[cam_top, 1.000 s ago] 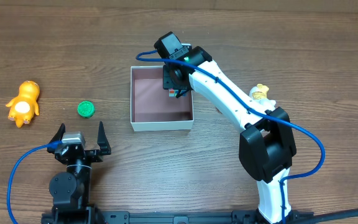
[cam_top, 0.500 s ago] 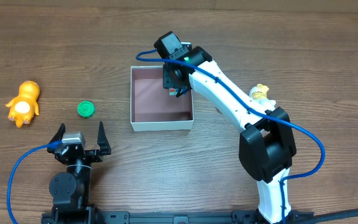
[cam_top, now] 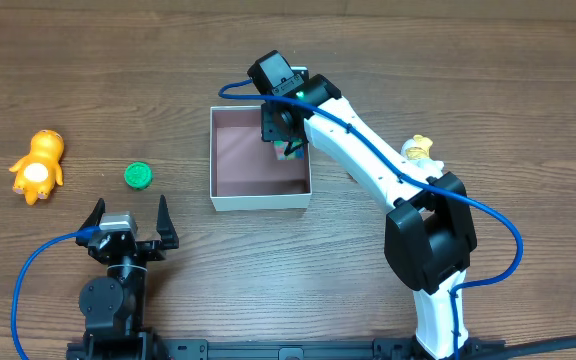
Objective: Pack container
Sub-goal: 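Lower the cube into the box and open the right gripper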
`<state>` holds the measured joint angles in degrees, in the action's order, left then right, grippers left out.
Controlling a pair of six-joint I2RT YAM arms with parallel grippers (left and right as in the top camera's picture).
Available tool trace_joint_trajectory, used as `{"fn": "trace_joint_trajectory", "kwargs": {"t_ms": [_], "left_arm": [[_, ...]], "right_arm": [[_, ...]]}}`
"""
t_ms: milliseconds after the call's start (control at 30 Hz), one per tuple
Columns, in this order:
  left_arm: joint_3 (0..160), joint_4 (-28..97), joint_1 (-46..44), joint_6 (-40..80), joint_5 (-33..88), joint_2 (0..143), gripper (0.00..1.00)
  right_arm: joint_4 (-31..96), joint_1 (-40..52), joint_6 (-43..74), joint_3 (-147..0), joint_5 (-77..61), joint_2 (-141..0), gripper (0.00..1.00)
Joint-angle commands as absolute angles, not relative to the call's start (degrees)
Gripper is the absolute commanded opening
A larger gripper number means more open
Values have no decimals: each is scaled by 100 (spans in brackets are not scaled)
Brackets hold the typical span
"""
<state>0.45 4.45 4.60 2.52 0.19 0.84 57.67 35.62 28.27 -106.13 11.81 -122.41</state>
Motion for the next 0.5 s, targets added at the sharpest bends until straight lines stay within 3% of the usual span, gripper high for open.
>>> {"fn": "trace_joint_trajectory", "kwargs": {"t_ms": [0,467], "left_arm": [[27,445,484,128,-19,25,100],[27,445,484,128,-19,25,100]], "right_arm": [[5730,3562,2808,-10608,1288,-12154,64],[5933,3562,2655,-11015,1304,-12151,69]]}}
